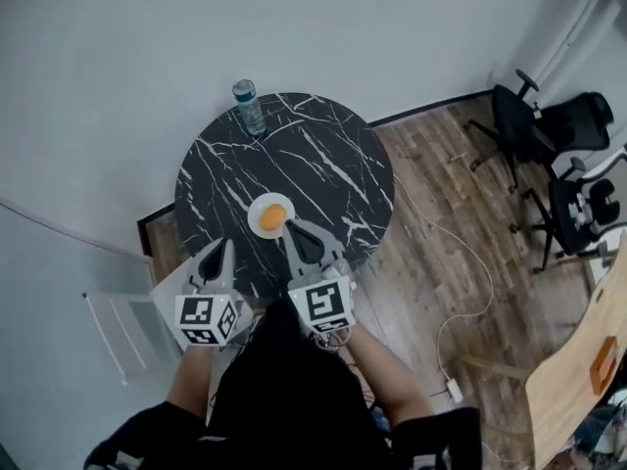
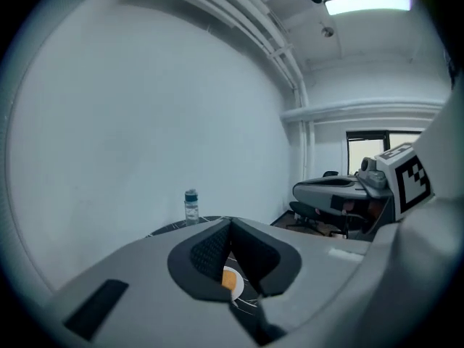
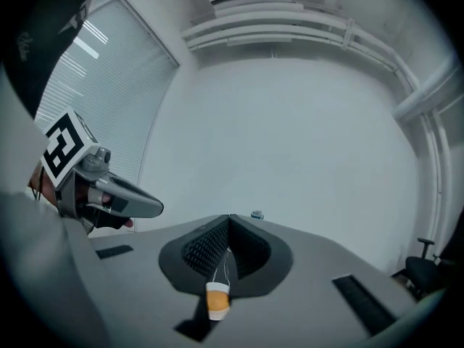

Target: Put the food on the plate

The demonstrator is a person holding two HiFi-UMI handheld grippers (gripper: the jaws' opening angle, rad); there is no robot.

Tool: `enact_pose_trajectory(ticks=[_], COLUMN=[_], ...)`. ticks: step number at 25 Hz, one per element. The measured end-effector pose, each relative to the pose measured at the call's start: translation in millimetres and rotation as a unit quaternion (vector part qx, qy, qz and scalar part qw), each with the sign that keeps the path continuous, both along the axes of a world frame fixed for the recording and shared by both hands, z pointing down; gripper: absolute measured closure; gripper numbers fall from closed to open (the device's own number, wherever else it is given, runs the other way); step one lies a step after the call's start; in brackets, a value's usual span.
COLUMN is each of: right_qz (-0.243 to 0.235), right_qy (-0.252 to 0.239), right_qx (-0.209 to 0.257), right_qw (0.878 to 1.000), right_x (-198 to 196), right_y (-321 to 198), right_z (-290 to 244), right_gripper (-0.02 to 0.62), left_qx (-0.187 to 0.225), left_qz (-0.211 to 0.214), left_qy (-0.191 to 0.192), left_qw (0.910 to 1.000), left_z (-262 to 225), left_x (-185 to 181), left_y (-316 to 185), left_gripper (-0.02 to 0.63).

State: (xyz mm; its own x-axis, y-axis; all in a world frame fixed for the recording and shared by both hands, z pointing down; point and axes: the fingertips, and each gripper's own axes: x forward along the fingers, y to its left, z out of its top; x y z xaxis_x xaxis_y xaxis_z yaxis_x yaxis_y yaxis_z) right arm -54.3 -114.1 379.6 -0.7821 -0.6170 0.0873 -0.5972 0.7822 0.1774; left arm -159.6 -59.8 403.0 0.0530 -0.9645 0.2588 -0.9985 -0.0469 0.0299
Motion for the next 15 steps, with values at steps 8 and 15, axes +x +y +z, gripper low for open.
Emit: enact_pose_trajectory(ticks=[8, 15], right_qz=[-0.014, -0.015], right_qy=[-0.053, -0.068], right_qx=[0.067, 0.099], right_qw=[0.996, 0.993], right_x=[17.0, 20.4], right_y=[28.1, 37.4], right_z=[-79.1, -111.6], right_gripper=[0.598, 0.599], left_qx=[0.091, 0.134], left_qz=[-0.074, -0.083], left_qy=[-0.006, -0.015], left_qw=[0.9930, 0.9874], left_z=[-70.3, -106.0], left_x=[-17.4, -12.4], left_y=[35.3, 47.0], left_gripper=[0.606, 0.606])
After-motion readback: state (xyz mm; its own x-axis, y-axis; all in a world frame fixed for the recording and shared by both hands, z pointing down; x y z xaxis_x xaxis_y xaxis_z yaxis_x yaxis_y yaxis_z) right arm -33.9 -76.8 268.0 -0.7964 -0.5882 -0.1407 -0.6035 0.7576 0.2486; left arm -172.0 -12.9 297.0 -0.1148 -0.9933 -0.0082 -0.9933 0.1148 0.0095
